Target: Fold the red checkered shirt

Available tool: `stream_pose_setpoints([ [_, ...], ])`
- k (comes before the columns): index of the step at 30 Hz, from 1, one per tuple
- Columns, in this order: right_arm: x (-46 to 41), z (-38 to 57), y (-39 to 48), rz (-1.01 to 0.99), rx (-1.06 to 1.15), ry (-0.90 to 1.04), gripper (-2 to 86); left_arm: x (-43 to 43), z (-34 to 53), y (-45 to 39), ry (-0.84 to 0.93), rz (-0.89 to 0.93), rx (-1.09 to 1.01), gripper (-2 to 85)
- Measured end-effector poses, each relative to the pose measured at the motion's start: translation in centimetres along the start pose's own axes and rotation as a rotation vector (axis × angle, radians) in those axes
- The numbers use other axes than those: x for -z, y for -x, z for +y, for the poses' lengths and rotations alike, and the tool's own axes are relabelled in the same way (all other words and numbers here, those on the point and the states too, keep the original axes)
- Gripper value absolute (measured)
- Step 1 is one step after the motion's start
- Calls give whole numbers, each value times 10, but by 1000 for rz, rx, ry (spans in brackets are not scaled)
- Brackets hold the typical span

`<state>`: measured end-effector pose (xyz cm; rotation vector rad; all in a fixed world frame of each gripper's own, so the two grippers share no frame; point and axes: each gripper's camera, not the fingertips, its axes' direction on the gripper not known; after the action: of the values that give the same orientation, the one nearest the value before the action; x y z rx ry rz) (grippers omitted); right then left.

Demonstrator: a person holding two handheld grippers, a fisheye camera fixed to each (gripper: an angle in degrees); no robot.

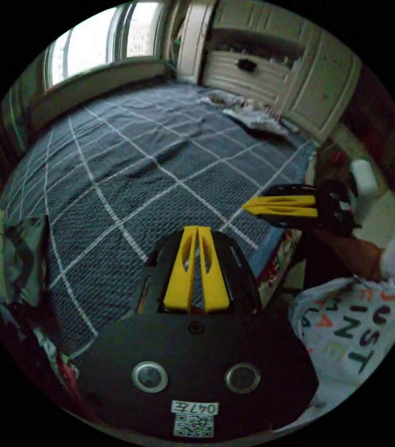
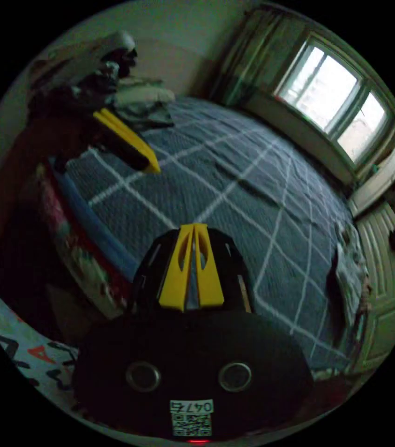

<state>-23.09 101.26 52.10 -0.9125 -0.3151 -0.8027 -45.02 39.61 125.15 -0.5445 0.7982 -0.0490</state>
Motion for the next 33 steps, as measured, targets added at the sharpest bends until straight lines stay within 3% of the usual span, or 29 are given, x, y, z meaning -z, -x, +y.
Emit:
stream_pose_setpoints([
  [4,23,78,-26,0,-105,75,-8,-65,-43,-98,166,-243,67,-10],
  [7,39,128,-47,58,-150,120,-6,-114,-56,-167,298,-230,103,-10],
  [13,56,207,-86,-96,-257,155,-4,-157,-66,-265,218,-580,172,-10],
  [16,71,237,-106,-182,-300,115,7,-172,-78,-284,221,-563,200,-10],
  [20,84,278,-135,-467,-338,67,54,-183,-91,-285,207,-415,336,-10],
  [24,104,318,-151,-342,-361,55,2,-205,-108,-308,213,-403,382,-10],
  [28,118,344,-169,-336,-384,91,-1,-232,-127,-349,217,-525,354,-10],
  [33,141,384,-188,-303,-482,62,8,-256,-146,-378,209,-539,378,-10],
])
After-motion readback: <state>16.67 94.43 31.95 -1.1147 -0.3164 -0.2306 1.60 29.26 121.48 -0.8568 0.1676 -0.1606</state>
